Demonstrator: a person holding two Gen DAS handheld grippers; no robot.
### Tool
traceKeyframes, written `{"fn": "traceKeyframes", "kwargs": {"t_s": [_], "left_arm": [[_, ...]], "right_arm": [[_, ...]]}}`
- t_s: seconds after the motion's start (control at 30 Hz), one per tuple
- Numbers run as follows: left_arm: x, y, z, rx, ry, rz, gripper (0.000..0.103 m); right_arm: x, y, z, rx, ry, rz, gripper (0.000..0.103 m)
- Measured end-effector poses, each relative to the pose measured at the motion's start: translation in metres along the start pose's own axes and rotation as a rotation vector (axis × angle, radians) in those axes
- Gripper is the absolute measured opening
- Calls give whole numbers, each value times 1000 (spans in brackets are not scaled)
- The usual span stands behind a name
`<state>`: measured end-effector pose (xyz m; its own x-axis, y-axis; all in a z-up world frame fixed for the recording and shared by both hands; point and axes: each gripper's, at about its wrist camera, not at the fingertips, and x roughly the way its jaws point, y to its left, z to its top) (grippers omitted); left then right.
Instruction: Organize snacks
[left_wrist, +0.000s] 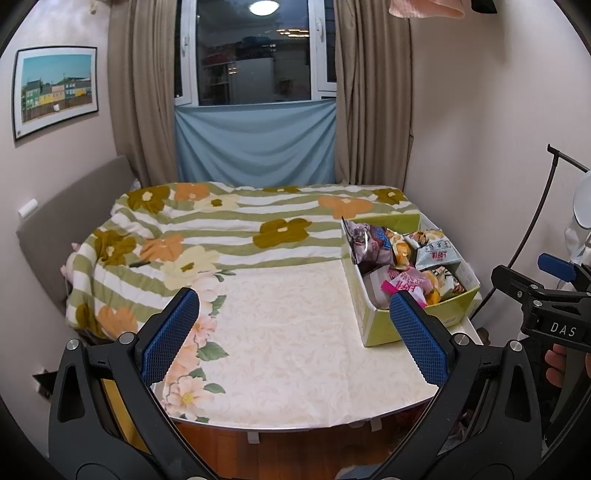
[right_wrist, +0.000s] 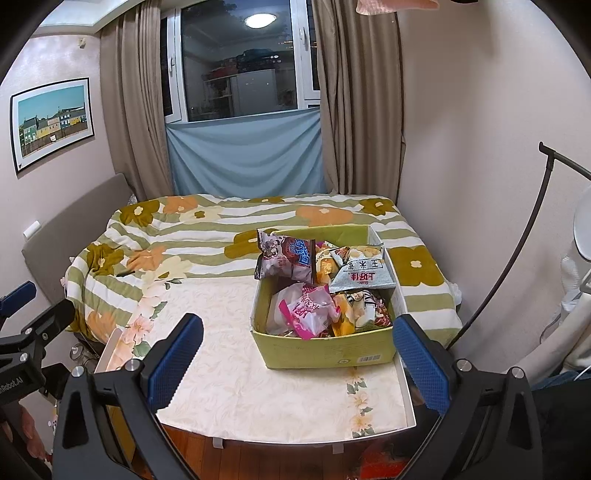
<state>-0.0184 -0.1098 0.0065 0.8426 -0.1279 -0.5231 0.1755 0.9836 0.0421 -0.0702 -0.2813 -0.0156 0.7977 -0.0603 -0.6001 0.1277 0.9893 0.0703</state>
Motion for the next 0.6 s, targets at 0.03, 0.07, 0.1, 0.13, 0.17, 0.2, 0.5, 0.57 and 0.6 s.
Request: {"fn": "traceKeyframes", "kwargs": {"t_s": [0.03,0.07,0.1,0.13,0.17,0.2,0.5,0.57,0.6], "left_arm": [[0,0,0,0,0,1,102],[0,0,0,1,-2,0,102],[0,0,0,3,-5,-1,102],[0,0,-1,2,-7,4,102],[0,0,-1,0,-9,12,102],[0,1,-1,-2,-11,19,102],[-1,6,-3,-28,-11,3,102],[-3,7,-3,-25,-19,4,102],[-4,8,-3,-22,-26,5,102]], "right_arm": [[0,-1,0,1,0,2,102],[0,0,0,2,-1,2,102],[0,-1,0,1,-1,1,102],[0,-1,0,0,0,1,102],[0,-1,0,0,1,1,102],[0,-1,0,1,0,1,102],[0,0,1,2,0,1,102],[0,-1,1,1,0,2,102],[0,-1,1,2,0,2,102]]}}
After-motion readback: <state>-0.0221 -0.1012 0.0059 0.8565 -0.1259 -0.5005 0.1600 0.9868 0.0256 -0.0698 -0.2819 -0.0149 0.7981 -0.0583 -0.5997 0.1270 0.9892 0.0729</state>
